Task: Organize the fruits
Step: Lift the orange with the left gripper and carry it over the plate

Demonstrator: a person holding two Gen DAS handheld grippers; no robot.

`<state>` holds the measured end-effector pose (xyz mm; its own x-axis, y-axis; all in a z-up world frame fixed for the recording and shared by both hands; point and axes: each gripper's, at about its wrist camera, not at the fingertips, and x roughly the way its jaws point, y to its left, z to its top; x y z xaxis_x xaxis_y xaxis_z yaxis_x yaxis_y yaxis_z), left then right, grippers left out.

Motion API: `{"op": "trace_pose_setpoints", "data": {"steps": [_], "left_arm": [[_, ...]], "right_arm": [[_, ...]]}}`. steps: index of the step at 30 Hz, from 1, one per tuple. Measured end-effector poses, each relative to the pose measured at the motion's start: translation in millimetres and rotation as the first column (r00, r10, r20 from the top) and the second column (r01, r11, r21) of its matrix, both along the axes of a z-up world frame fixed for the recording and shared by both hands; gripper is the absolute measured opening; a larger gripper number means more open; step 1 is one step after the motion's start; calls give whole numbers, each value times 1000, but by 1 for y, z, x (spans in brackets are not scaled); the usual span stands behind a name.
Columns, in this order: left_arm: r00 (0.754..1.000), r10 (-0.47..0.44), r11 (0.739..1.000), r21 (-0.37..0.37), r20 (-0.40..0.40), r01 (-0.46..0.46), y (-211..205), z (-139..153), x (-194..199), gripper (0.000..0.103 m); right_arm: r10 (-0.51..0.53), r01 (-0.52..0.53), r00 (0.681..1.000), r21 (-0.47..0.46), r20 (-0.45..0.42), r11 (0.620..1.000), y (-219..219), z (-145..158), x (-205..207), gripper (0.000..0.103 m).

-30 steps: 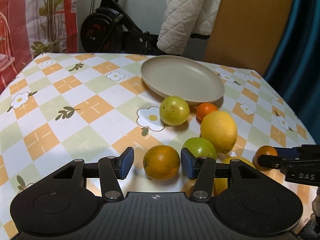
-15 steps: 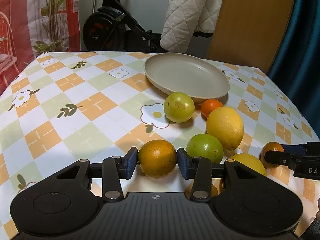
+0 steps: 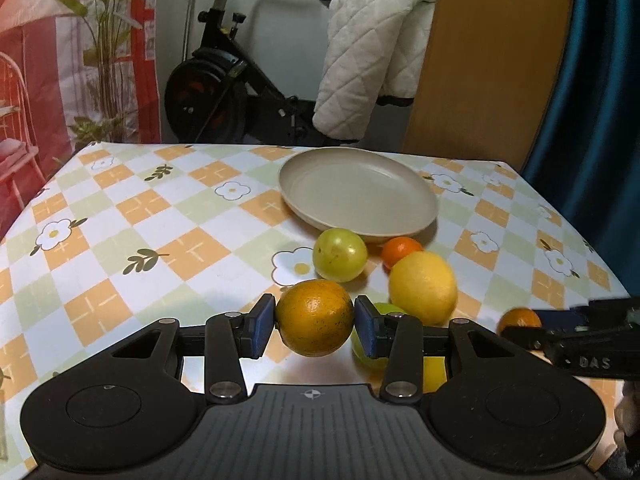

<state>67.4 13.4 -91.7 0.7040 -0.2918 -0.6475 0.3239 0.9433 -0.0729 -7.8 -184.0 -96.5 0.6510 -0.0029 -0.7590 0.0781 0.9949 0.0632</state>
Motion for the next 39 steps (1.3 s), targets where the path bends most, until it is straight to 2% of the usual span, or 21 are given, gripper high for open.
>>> {"op": "trace_pose_setpoints", "data": {"steps": [3, 15, 28, 39], "left_arm": [[1000, -10, 1000, 23, 8, 10, 0, 3, -2, 46], [998, 16, 999, 30, 60, -18, 0, 22, 4, 46], [994, 22, 1000, 15, 109, -24, -5, 44, 12, 46], [992, 29, 1000, 3, 122, -29, -9, 50, 26, 46]], "right_arm": [[6, -6, 1000, -7, 12, 1000, 3, 2, 4, 39], [46, -44, 998, -54, 41, 998, 4, 14, 13, 39], [57, -48, 988, -62, 143, 997, -3, 45, 22, 39], [70, -54, 976, -82, 205, 995, -10, 68, 42, 39]]}}
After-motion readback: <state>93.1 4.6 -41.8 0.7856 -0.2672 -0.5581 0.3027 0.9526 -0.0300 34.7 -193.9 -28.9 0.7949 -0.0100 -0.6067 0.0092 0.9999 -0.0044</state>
